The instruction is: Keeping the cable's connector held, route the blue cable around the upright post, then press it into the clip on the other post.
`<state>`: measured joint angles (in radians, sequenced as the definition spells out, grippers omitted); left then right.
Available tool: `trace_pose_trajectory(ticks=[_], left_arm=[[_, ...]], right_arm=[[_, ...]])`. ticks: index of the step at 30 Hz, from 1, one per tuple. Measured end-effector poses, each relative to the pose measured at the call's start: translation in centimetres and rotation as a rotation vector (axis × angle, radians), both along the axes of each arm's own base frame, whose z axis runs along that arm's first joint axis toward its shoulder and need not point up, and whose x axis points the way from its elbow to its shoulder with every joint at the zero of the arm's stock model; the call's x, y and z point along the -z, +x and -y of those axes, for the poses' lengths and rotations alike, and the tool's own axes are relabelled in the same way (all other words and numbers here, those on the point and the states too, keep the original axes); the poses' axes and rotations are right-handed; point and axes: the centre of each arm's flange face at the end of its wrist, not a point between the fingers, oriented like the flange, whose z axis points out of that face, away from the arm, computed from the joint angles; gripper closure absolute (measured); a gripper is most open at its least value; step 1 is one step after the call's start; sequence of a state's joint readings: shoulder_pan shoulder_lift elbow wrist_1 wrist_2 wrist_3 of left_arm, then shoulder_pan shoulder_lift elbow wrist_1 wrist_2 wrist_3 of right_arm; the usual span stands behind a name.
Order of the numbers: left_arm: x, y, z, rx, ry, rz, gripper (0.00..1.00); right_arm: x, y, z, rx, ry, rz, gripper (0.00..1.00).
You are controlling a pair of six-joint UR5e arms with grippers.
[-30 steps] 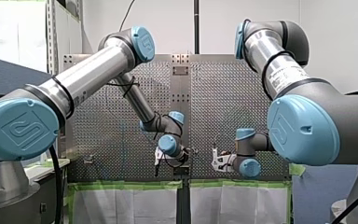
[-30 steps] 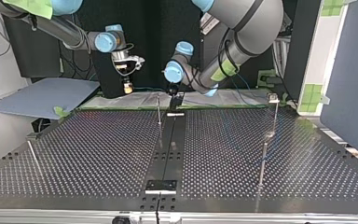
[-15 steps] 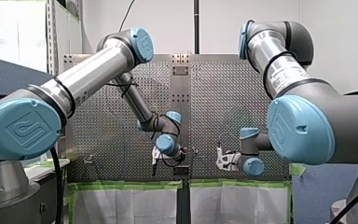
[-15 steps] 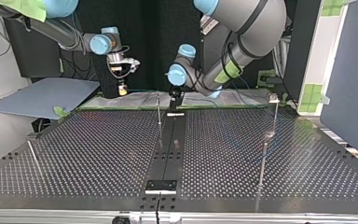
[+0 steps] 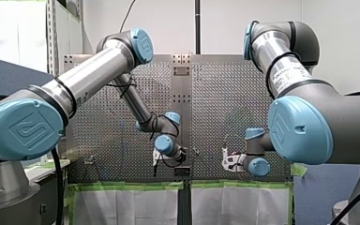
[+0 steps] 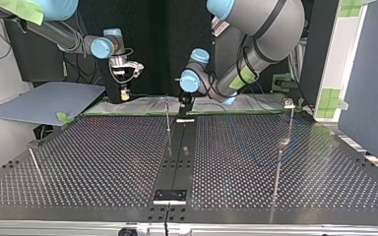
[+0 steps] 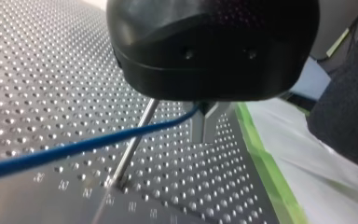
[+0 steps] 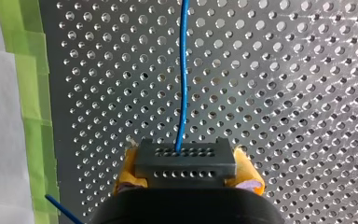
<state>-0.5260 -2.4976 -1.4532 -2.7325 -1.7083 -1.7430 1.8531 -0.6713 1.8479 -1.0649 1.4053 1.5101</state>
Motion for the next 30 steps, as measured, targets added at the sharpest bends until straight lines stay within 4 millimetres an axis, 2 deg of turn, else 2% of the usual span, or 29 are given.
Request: trace_pose_trajectory(ticks=[10, 23, 30], left_arm=[[0.0, 0.1, 0.3, 0.025, -0.046, -0.011, 1.00], [0.1, 2.8, 0.4, -0.006, -0.105, -0.005, 1.00], [0.1, 3.0, 0.5, 0.006, -0.122, -0.010, 1.00]], right_arm=[[-0.1, -0.1, 0.3, 0.003, -0.009, -0.005, 1.00], [-0.8, -0.2, 2.0, 0.012, -0.027, 0.000, 1.00], [-0.9, -0.3, 2.3, 0.011, -0.033, 0.002, 1.00]])
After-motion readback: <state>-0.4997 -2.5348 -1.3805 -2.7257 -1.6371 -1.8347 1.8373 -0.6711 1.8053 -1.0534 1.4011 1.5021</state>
